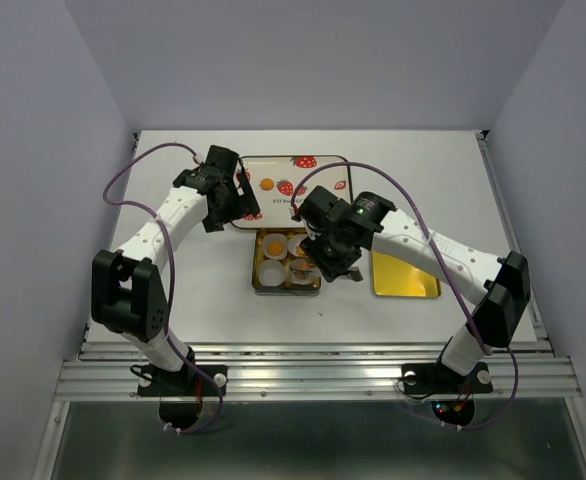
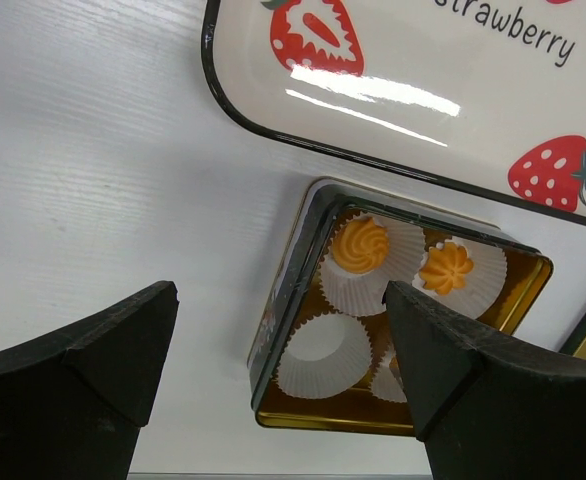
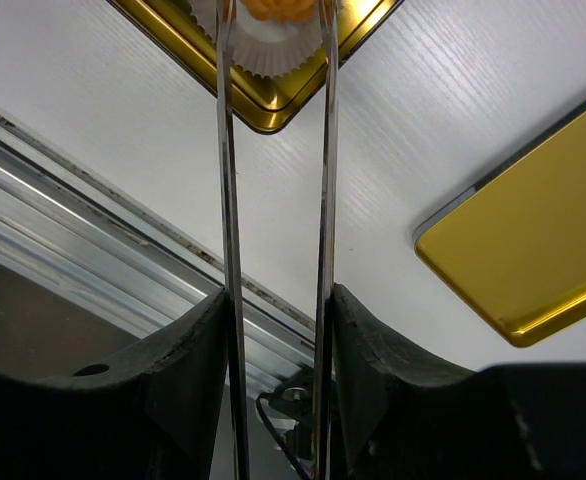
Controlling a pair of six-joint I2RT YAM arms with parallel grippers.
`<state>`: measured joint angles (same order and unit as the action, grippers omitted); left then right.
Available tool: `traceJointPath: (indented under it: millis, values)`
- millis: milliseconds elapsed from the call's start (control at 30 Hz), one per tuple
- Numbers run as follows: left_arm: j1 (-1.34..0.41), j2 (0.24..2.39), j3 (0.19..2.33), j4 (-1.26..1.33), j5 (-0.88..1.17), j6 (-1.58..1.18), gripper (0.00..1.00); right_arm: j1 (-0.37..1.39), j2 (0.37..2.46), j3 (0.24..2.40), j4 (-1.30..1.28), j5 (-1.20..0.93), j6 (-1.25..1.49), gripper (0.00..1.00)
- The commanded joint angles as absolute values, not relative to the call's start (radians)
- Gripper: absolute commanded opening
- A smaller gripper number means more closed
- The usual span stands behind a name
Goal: Pack the cookies
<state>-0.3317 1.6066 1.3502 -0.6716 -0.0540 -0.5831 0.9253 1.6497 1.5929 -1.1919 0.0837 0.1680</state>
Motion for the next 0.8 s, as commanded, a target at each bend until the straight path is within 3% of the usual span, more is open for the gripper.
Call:
traceJointPath:
  millis: [0,467,767]
  values:
    - [-0.327,1.551,1.328,-0.673,-0.071,-0.569,0.97,0.937,1.651,1.605,-1.149,0.101,0.160,0.48]
    - [-0.328,1.537,1.324,-0.672,-0.074,-0.563,0.97,0.937,1.658,1.655,-1.135,0.118,0.184,0.47]
    - [-0.327,1.535,1.341,-0.680,-0.072,-0.583,0.97,0.937,1.681,1.859,-1.123,0.186,0.256,0.46]
